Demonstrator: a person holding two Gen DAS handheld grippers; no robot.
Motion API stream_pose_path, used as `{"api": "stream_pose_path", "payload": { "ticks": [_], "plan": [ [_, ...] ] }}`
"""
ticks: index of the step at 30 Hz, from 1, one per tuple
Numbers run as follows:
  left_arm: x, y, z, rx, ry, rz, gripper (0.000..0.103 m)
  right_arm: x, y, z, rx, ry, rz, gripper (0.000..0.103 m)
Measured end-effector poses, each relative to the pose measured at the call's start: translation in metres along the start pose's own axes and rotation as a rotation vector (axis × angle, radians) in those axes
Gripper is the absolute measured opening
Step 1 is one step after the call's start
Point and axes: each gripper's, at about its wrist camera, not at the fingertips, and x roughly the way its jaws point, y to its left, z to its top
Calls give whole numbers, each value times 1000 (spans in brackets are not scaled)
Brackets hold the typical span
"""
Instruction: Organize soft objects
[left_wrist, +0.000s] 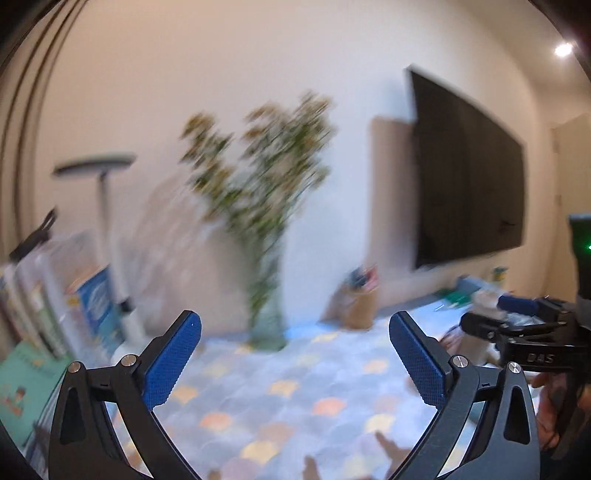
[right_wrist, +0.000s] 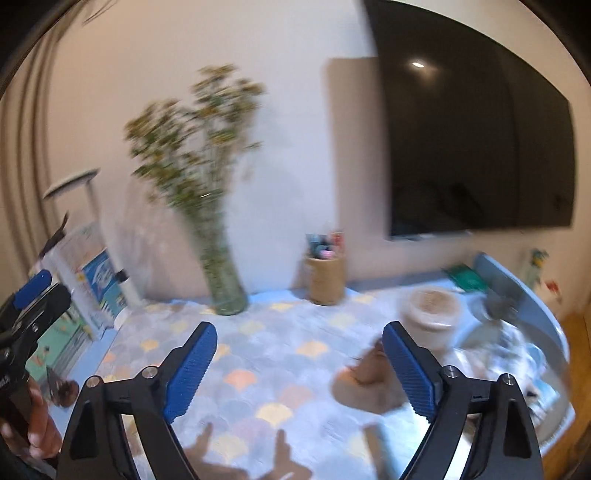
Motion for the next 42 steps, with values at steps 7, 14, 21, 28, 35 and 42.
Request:
{"api": "stream_pose_path", "payload": {
  "ticks": [7, 14, 21, 28, 35, 42],
  "plan": [
    [57, 39, -60, -68, 150, 122, 102, 84, 61, -39, -98, 53, 32, 91],
    [120, 45, -122, -64, 343, 121, 102, 173, 69, -105, -139, 247, -25, 91],
    [144, 43, -158, -83, 463, 105, 102, 193, 56, -130, -63, 334, -25, 91],
    [145, 41, -160, -66, 472, 117, 102, 196, 53, -135, -45, 350, -32, 91],
    [148, 45, -161, -83, 486, 108, 102, 200, 52, -136, -45, 371, -27, 91],
    [149, 50, -162, -113, 498, 103, 102, 203, 52, -138, -46, 385, -30, 91]
  ]
}}
